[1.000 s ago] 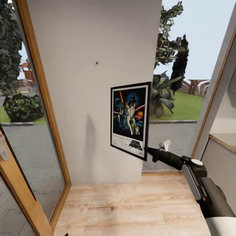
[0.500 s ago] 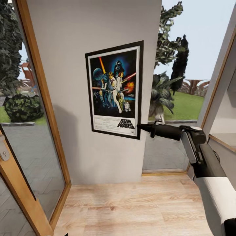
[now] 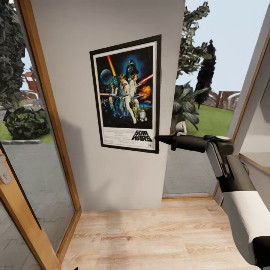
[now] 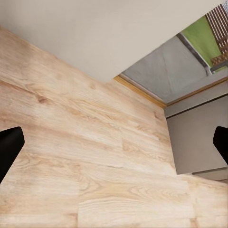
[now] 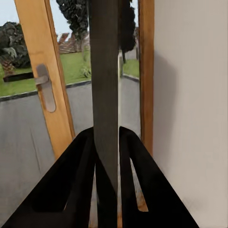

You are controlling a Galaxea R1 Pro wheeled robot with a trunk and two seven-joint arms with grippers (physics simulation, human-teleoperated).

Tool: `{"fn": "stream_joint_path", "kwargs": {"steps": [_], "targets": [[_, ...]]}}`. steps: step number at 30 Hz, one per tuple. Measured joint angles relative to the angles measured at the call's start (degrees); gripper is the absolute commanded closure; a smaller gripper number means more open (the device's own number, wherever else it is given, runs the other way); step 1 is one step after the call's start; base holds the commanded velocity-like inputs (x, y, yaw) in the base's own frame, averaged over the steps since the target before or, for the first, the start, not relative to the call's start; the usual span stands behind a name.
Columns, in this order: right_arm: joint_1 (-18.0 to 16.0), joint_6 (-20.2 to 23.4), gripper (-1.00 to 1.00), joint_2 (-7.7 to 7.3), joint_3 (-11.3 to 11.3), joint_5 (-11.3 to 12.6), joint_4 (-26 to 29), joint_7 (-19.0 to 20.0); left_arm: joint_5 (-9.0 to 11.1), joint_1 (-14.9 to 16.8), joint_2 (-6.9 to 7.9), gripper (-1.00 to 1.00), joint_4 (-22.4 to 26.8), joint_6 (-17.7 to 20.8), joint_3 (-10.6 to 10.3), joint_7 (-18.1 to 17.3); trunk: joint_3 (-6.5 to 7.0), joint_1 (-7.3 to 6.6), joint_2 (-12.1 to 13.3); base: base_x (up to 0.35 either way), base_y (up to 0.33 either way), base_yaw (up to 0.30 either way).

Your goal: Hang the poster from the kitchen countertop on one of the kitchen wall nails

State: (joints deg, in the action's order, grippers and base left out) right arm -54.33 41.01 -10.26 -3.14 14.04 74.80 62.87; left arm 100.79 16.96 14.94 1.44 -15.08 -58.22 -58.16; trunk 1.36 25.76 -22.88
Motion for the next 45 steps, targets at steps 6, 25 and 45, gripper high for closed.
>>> {"fn": "stream_joint_path", "kwargs": {"steps": [6,25,45], "targets": [[-0.1,-0.3,1.00,-0.06,-1.5,0.0,-3.0,2.3,0.0,0.0,0.01,-1.00,0.0,0.0,0.0,0.0,0.00,0.00,0.0,0.000,0.000,0.000],[-1.3,-4.4,1.00,0.12,-1.6,0.4,-5.8,10.7,0.0,0.0,-0.02,-1.00,0.1,-0.1,-0.1,0.0,0.00,0.00,0.0,0.000,0.000,0.000],[-1.3,-6.1,1.00,0.20,-1.6,0.3,-5.7,10.9,0.0,0.0,-0.02,-1.00,0.1,-0.1,-0.1,0.0,0.00,0.00,0.0,0.000,0.000,0.000]]}}
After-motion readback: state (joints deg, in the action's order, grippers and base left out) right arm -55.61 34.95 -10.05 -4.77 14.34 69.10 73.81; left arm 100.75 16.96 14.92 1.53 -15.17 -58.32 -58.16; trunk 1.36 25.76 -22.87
